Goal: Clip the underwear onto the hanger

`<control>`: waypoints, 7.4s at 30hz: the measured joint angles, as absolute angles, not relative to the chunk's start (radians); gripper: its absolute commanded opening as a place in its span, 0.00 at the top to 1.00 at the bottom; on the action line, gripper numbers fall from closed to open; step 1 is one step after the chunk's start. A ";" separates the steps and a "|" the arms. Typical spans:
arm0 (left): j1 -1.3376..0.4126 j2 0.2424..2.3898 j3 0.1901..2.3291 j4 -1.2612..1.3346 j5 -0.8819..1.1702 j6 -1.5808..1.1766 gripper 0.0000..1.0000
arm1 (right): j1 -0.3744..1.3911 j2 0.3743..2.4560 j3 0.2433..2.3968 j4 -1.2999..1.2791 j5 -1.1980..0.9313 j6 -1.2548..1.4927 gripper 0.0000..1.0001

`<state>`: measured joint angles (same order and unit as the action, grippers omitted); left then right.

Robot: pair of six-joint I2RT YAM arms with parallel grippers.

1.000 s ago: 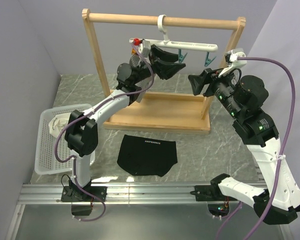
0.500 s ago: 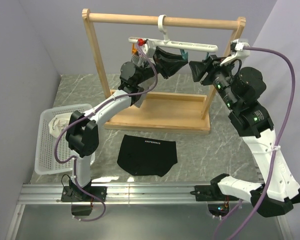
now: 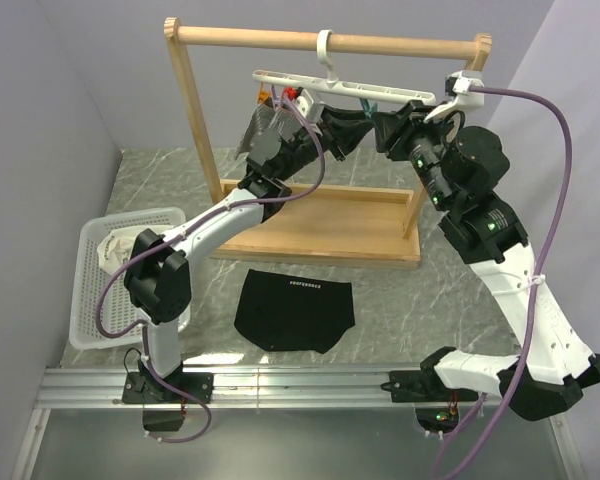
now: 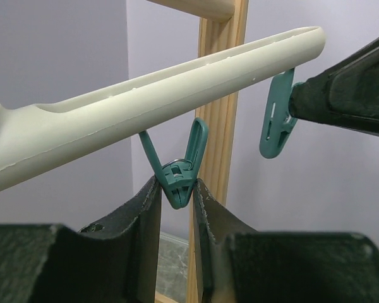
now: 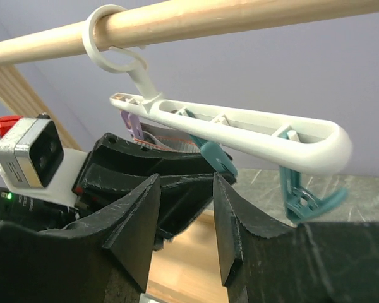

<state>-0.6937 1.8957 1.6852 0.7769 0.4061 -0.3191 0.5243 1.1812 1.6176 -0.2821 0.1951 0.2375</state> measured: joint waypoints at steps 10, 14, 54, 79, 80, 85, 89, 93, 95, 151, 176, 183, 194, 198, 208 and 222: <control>-0.709 1.885 1.677 0.756 0.361 -0.269 1.00 | 0.554 1.279 1.628 -0.236 0.322 0.208 0.55; -0.709 1.880 1.677 0.741 0.357 -0.252 1.00 | 0.554 1.318 1.638 -0.233 0.353 0.202 0.63; -0.647 1.930 1.756 0.725 0.546 -0.331 0.57 | 0.495 1.333 1.638 -0.195 0.264 0.122 1.00; -0.647 1.959 1.784 0.729 0.548 -0.360 1.00 | 0.478 1.271 1.623 -0.185 0.146 0.145 0.44; -0.647 1.959 1.784 0.729 0.547 -0.359 1.00 | 0.478 1.271 1.626 -0.183 0.144 0.143 0.44; -0.648 1.959 1.782 0.728 0.538 -0.353 1.00 | 0.479 1.320 1.672 -0.188 0.147 0.144 0.39; -0.648 1.959 1.771 0.728 0.527 -0.349 1.00 | 0.480 1.375 1.697 -0.208 0.152 0.140 0.37; -0.648 1.958 1.763 0.728 0.522 -0.341 1.00 | 0.487 1.402 1.699 -0.219 0.165 0.134 0.40; -0.648 1.957 1.760 0.728 0.519 -0.335 1.00 | 0.488 1.404 1.699 -0.221 0.177 0.132 0.48; -0.646 1.899 1.745 0.696 0.484 -0.353 1.00 | 0.492 1.419 1.734 -0.218 0.201 0.200 0.46; -0.607 1.578 1.326 0.464 0.546 -0.273 0.41 | 0.495 1.393 1.648 -0.092 0.196 0.136 1.00; -0.559 1.180 1.048 0.228 0.428 -0.271 0.39 | 0.496 1.386 1.641 -0.089 0.193 0.128 1.00; -0.561 0.997 0.792 -0.285 0.190 -0.416 0.42 | 0.497 1.381 1.633 -0.080 0.194 0.129 1.00; -0.562 1.056 0.785 -0.416 0.102 -0.484 0.36 | 0.497 1.381 1.630 -0.076 0.194 0.129 1.00; -0.590 1.212 0.723 -0.446 -0.026 -0.537 0.19 | 0.498 1.380 1.621 -0.066 0.192 0.134 1.00; -0.630 1.448 0.754 -0.350 -0.055 -0.540 0.17 | 0.498 1.369 1.613 -0.067 0.186 0.135 1.00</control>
